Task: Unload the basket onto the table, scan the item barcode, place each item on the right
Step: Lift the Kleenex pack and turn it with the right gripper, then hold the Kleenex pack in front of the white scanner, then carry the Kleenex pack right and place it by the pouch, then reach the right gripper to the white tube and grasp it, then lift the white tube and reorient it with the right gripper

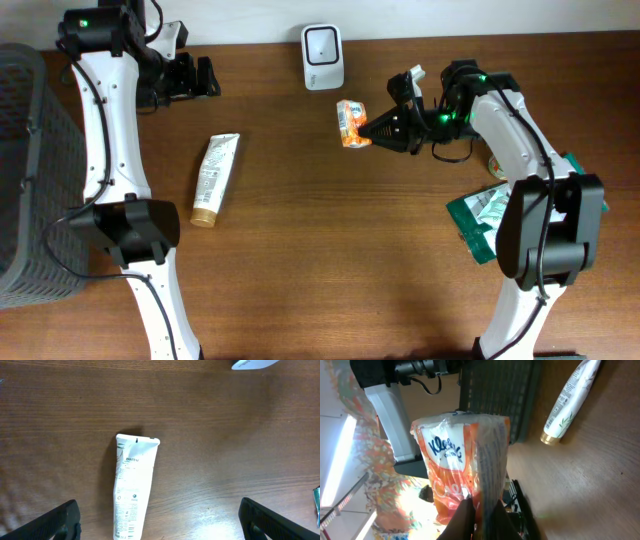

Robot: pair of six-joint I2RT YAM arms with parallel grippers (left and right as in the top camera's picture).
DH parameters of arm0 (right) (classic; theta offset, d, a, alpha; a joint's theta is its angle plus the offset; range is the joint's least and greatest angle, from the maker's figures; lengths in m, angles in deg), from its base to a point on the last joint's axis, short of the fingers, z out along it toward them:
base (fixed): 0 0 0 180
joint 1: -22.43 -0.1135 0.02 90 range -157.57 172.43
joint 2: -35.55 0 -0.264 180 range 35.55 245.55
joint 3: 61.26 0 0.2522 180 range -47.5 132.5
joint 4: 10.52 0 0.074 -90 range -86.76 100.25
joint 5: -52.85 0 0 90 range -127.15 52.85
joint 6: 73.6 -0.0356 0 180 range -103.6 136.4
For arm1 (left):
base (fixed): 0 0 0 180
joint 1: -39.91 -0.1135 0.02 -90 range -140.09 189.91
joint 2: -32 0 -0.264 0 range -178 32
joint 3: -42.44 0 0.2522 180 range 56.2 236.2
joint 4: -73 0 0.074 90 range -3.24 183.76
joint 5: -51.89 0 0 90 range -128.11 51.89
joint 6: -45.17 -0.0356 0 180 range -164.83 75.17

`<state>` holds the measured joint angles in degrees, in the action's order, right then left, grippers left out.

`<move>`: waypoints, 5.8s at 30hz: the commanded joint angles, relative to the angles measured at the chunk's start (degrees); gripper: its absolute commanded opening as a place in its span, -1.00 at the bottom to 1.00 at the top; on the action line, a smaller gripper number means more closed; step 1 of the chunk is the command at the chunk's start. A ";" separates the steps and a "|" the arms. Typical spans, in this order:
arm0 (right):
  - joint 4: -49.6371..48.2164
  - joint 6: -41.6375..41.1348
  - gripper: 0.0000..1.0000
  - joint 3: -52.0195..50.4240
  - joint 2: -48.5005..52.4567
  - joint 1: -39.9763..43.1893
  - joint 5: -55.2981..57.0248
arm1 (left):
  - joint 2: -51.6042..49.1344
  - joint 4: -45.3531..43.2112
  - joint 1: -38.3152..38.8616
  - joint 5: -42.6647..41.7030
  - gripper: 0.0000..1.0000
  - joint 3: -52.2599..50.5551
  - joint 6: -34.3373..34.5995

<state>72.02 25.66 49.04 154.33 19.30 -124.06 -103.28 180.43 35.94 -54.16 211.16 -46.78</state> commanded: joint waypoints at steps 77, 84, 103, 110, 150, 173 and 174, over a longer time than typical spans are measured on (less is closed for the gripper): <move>-32.30 3.32 -0.92 26.80 -0.94 -22.77 100.50 | 1.25 0.04 0.17 -0.66 0.98 0.76 -0.28; 4.26 -21.29 -0.92 26.80 -15.32 -14.32 91.82 | 1.25 0.04 0.17 -0.66 0.98 0.76 -0.28; 4.81 -21.57 -0.60 -10.91 -11.58 8.28 93.39 | 1.25 0.04 0.17 -0.66 0.98 0.76 -0.28; 3.34 -17.09 -0.02 -13.49 -11.69 10.45 89.64 | 1.25 0.04 0.17 -0.66 0.98 0.76 -0.28; -57.70 -64.87 0.51 3.98 17.42 -38.93 60.59 | 1.25 -2.54 -4.61 16.92 0.77 0.76 -0.22; -47.19 -45.55 -0.92 4.00 19.47 -32.33 53.18 | 1.16 -6.69 -4.28 13.27 0.67 -11.15 1.27; -44.41 -42.45 -0.92 4.00 18.29 -31.28 52.98 | 1.16 -6.80 -4.09 13.27 0.67 -11.37 1.27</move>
<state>21.40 -27.41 54.52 173.92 -15.54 -73.33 -103.28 173.87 31.40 -39.50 200.60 -45.89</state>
